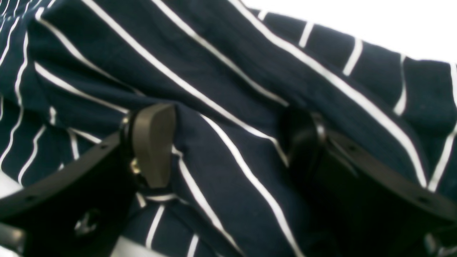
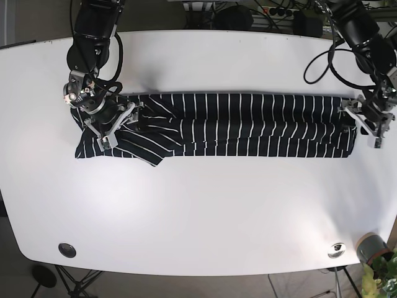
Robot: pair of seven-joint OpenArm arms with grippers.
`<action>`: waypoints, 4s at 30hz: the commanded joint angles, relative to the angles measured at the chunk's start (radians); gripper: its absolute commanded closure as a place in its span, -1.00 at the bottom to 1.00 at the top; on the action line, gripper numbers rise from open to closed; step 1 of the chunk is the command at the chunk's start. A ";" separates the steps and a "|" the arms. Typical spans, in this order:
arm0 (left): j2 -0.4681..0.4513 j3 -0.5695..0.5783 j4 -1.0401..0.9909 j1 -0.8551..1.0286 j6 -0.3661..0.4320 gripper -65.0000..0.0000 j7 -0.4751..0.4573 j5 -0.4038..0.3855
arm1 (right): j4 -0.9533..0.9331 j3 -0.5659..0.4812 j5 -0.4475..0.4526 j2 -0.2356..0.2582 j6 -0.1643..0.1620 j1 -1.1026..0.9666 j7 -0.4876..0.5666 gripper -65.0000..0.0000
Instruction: Fold the T-shirt properly
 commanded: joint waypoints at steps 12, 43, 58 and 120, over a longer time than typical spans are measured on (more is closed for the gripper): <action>-0.057 -0.136 -0.203 -0.123 0.001 -0.32 0.050 -0.076 | 0.009 0.002 -0.014 0.004 -0.006 -0.006 -0.023 -0.37; -0.062 -0.111 -0.478 -0.173 0.001 -0.47 0.011 -0.073 | 0.009 0.001 -0.014 0.003 -0.005 -0.004 -0.023 -0.16; -0.057 0.011 -0.478 -0.184 0.001 -0.16 0.011 -0.076 | 0.005 0.001 -0.014 -0.009 -0.005 -0.004 -0.023 -0.03; 0.461 0.504 0.251 -0.054 0.048 0.81 0.153 -0.073 | 0.007 0.002 -0.013 -0.012 -0.005 -0.006 -0.023 -0.03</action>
